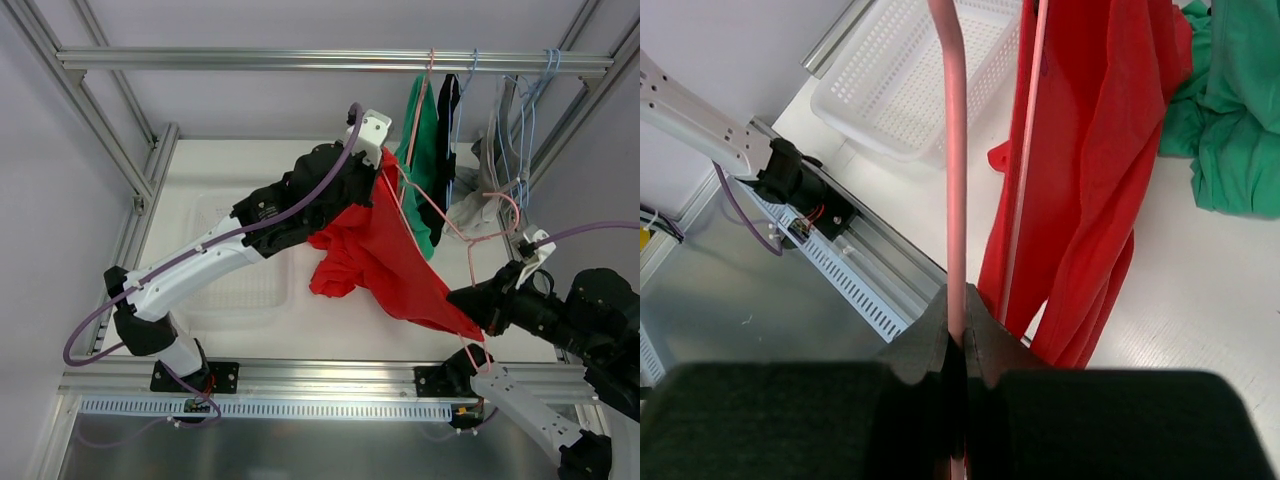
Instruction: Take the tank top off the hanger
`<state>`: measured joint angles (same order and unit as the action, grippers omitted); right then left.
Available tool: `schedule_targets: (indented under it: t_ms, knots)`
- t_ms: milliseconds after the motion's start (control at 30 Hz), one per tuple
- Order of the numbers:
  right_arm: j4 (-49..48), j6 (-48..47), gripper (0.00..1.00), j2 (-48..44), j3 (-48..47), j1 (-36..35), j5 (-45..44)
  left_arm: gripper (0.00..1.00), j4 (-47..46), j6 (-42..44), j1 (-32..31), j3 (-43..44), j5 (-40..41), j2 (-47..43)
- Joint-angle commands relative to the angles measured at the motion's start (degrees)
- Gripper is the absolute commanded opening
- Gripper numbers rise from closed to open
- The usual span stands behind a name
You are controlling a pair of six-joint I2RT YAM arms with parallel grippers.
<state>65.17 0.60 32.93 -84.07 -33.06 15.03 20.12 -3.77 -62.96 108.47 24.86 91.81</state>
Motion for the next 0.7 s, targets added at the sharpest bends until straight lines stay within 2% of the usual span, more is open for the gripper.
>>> schedule_targets:
  t_ms: [0,167,300,367,400,433,500,533,567,667]
  knots:
    - [-2.15,-0.34,0.0,-3.48,2.59,-0.16,1.05,0.0,-4.91,-2.29,-0.06,-2.02,8.62,-5.41]
    - [0.48,-3.67,0.01,-9.71,3.22,-0.16,6.32,0.0,-6.14,-2.29,-0.15,-4.31,5.47,-10.23]
    - [0.49,-5.35,0.0,-13.67,0.67,-0.16,9.58,0.0,-6.32,-2.91,-0.5,-6.94,-4.18,-14.1]
    - [-2.49,-5.0,0.0,-15.08,-0.48,-0.16,7.92,0.0,-7.72,-3.78,-0.59,-11.85,-15.94,-17.26]
    - [-5.98,-4.82,0.0,-16.22,-0.48,-0.16,6.69,0.0,-8.86,-4.14,-0.85,-17.35,-20.68,-18.41]
    - [-8.37,-4.47,0.0,-16.58,0.22,-0.16,6.16,0.0,-13.22,-4.66,-1.11,-20.89,-29.61,-19.81]
    - [-14.59,-2.02,0.0,-17.8,2.5,-0.16,5.28,0.0,-18.16,-6.07,-2.51,-28.19,-38.09,-23.68]
    - [-23.24,-0.79,0.0,-18.25,6.25,-0.08,4.14,0.0,-20.36,-6.51,-4.69,-35.62,-42.05,-24.91]
    - [-27.68,1.14,0.0,-18.42,8.29,-0.16,3.79,0.0,-26.3,-7.56,-6.02,-39.43,-47.22,-26.75]
    - [-45.09,4.32,0.0,-16.59,14.98,0.1,2.47,0.0,-31.27,-9.49,-12.09,-50.08,-50.26,-28.0]
